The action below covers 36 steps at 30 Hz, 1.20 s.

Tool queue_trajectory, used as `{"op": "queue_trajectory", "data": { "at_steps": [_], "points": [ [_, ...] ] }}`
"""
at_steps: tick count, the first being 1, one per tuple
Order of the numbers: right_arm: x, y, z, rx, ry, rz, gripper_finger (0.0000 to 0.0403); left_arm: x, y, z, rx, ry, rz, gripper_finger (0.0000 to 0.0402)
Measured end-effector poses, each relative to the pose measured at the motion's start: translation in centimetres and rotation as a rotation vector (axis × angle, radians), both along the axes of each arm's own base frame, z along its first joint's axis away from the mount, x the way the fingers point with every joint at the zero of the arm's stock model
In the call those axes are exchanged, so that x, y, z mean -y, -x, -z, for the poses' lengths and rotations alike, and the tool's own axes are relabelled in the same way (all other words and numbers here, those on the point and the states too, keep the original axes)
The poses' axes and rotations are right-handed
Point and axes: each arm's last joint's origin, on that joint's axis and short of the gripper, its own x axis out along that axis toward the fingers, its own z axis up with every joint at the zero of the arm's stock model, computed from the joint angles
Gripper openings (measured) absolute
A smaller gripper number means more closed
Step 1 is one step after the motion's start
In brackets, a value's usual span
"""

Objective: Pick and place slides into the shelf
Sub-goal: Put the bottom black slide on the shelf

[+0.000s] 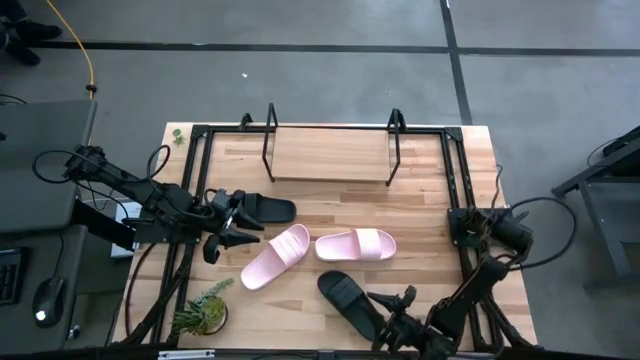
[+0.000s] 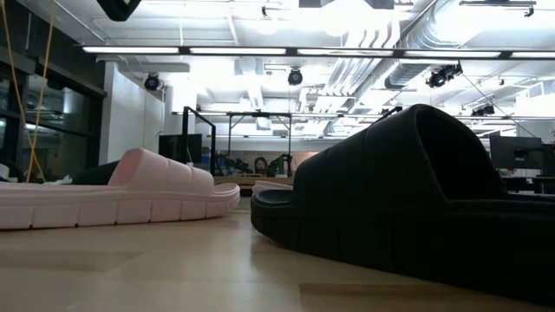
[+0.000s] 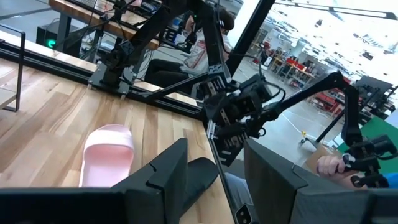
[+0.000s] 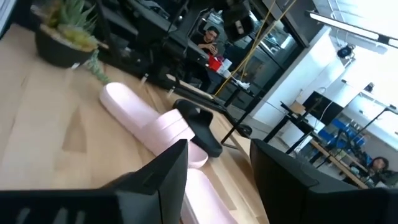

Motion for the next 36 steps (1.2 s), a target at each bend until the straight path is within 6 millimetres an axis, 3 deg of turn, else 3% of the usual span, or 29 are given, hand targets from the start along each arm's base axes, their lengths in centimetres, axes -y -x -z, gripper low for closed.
{"op": "queue_trajectory", "data": {
  "at_steps": [6, 14, 22, 32, 36],
  "points": [
    [0.1, -0.9, 0.5, 0.002, -0.003, 0.018, 0.0165, 0.0, 0.0, 0.0, -0.004, -0.001, 0.005, 0.0143],
    [-0.2, -0.5, 0.9, 0.001, -0.021, -0.018, 0.0165, 0.0, 0.0, 0.1, -0.006, -0.001, 0.010, 0.0143],
    [-0.7, -0.4, 3.5, -0.032, 0.011, -0.044, 0.0165, 0.0, 0.0, 0.1, -0.006, -0.002, 0.011, 0.0143],
    [0.6, -2.0, 6.0, -0.168, -0.085, -0.186, 0.0165, 0.0, 0.0, 0.1, -0.006, -0.003, 0.011, 0.0143],
    [1.1, -3.3, 5.9, -0.292, -0.166, -0.201, 0.0165, 0.0, 0.0, 0.1, -0.006, -0.003, 0.012, 0.0143]
  ]
}}
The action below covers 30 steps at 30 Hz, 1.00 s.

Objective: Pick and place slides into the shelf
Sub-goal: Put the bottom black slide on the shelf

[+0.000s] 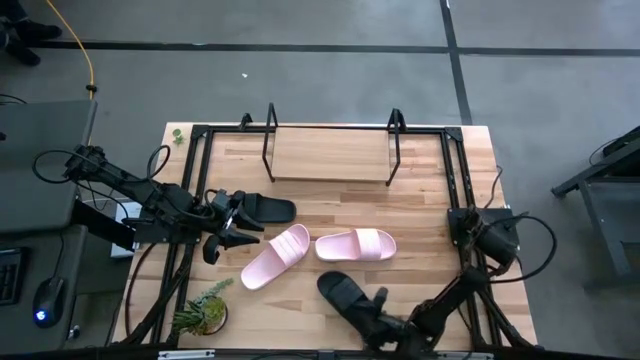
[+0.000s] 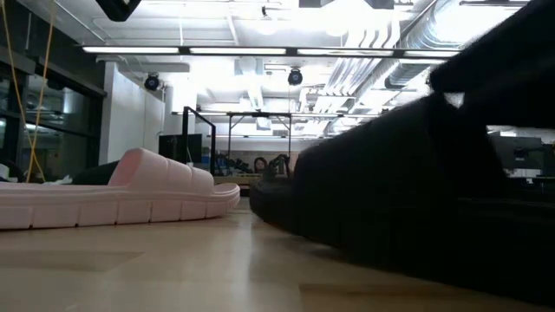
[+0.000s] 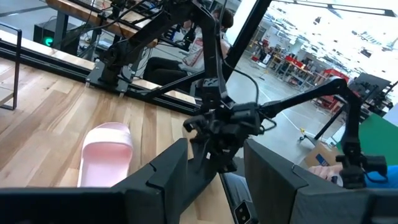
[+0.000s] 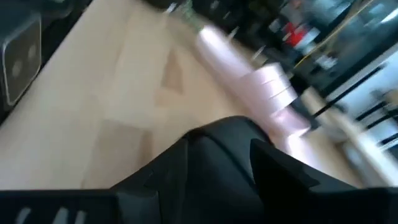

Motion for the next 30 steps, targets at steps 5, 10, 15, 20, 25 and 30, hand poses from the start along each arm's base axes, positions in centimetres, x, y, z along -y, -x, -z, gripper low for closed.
{"op": "queue_trajectory", "data": {
  "at_steps": [5, 10, 15, 20, 25, 30],
  "points": [
    [1.0, -1.2, -1.1, -0.140, -0.071, 0.097, 0.0165, 0.0, 0.0, 0.0, 0.000, 0.000, 0.000, 0.0143],
    [1.1, -1.5, -1.8, -0.092, -0.027, 0.160, 0.0165, 0.0, 0.0, 0.0, 0.000, 0.000, 0.000, 0.0143],
    [1.1, -1.5, -1.9, -0.101, -0.034, 0.158, 0.0165, 0.0, 0.0, 0.0, 0.000, 0.000, 0.000, 0.0143],
    [1.8, -1.5, -1.7, -0.131, -0.047, 0.192, 0.0165, 0.0, 0.0, 0.0, 0.000, 0.000, 0.000, 0.0143],
    [2.3, -1.6, -1.6, -0.137, -0.048, 0.216, 0.0165, 0.0, 0.0, 0.0, 0.000, 0.000, 0.000, 0.0143],
    [3.1, -2.1, -1.6, -0.154, -0.034, 0.240, 0.0165, 0.0, 0.0, 0.0, 0.001, 0.001, 0.000, 0.0143]
  ]
}}
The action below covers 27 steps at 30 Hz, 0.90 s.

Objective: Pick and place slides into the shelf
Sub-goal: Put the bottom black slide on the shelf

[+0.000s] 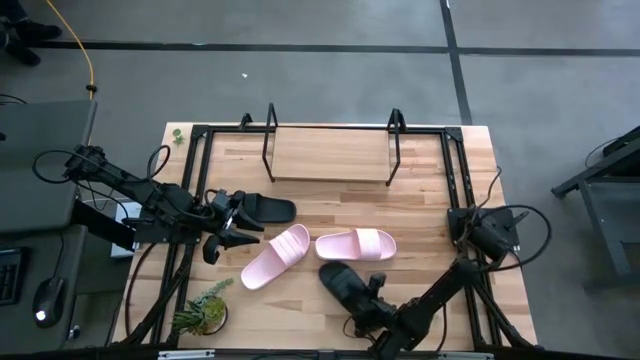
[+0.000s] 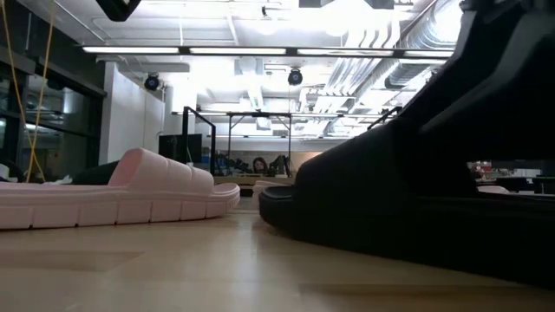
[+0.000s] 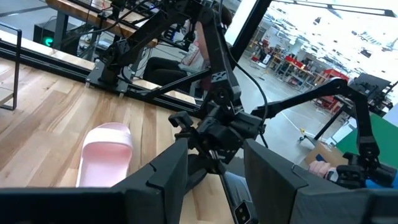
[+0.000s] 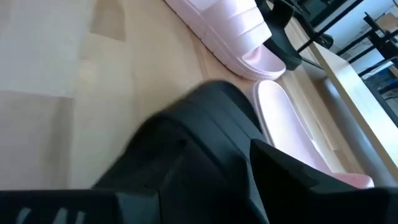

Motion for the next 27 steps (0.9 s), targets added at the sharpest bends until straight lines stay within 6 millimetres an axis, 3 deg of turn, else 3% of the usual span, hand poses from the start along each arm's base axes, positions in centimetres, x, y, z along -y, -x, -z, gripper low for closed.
{"op": "queue_trajectory", "data": {
  "at_steps": [10, 27],
  "points": [
    [1.9, -1.5, 0.0, -0.020, -0.038, 0.073, 0.0165, 0.0, 0.0, 0.0, 0.000, 0.000, 0.000, 0.0143],
    [1.7, -1.9, 0.0, -0.001, -0.102, 0.071, 0.0165, 0.0, 0.0, 0.0, 0.000, 0.000, 0.000, 0.0143]
  ]
}}
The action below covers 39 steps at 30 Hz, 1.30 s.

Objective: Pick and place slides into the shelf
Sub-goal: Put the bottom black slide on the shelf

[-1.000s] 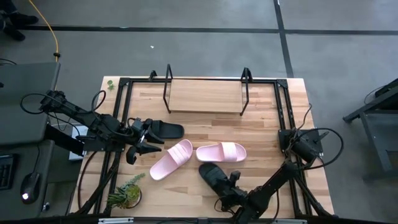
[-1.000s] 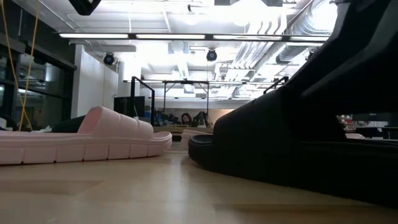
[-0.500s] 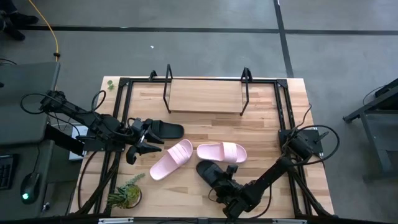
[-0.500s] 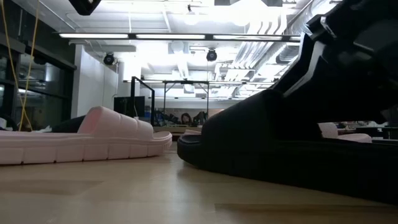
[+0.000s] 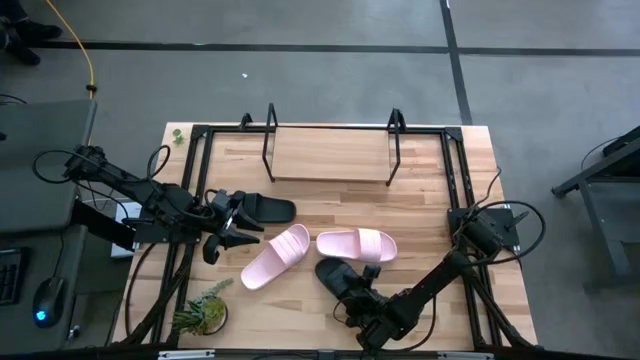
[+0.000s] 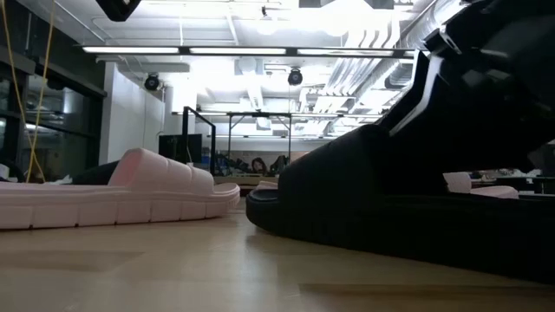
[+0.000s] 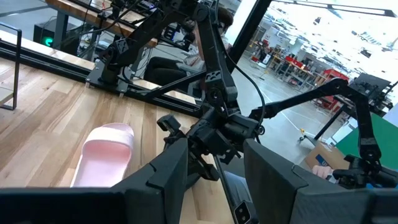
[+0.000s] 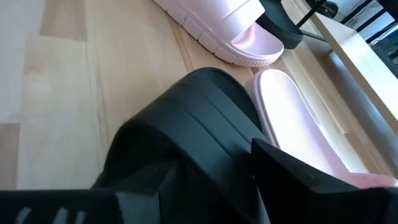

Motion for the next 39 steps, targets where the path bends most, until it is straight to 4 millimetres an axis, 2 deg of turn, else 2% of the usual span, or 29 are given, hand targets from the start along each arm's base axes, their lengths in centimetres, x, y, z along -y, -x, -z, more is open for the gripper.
{"op": "queue_trajectory", "data": {
  "at_steps": [23, 34, 39],
  "points": [
    [0.0, -0.1, 0.0, -0.005, 0.005, -0.008, 0.0165, 0.0, 0.0, 0.0, 0.000, 0.000, 0.000, 0.0143],
    [1.2, -1.1, 0.1, -0.018, -0.055, 0.039, 0.0165, 0.0, 0.0, 0.0, 0.000, 0.000, 0.000, 0.0143],
    [1.3, -1.1, 0.1, -0.020, -0.052, 0.042, 0.0129, 0.0, 0.0, 0.0, -0.001, 0.000, 0.000, 0.0143]
  ]
}}
